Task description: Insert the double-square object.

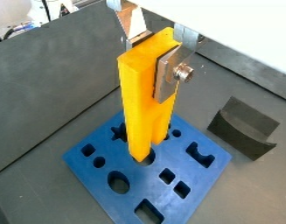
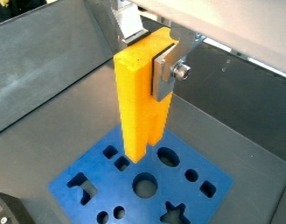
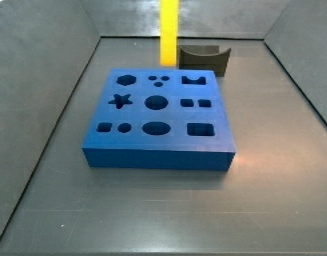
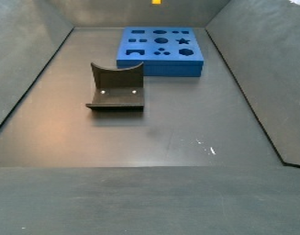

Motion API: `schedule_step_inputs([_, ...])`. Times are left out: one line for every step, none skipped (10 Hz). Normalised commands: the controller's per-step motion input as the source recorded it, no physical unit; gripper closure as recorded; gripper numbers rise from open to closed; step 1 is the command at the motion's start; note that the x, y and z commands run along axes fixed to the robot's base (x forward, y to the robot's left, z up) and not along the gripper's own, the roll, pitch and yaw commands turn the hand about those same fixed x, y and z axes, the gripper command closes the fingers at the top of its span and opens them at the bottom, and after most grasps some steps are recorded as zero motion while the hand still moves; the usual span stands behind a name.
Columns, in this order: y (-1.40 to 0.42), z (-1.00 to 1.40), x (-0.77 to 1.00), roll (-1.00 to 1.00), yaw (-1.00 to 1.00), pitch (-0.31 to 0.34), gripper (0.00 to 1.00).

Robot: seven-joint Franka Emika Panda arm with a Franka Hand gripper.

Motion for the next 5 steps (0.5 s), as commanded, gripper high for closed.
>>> schedule_step_inputs([0.00,-0.28,0.30,0.00,-0.26,-0.007,1.00])
schedule_step_inputs([0.18,-0.57,0.49,0.00,-0.36,-0.019,1.00])
schedule_step_inputs([0.18,-0.87,0.25,0.08,-0.39,-0.111,1.00])
schedule_step_inputs([0.11,-0.87,0.15,0.13,-0.33,-0.086,1.00])
schedule_step_inputs([0.13,-0.69,0.05,0.11,-0.24,0.000,1.00])
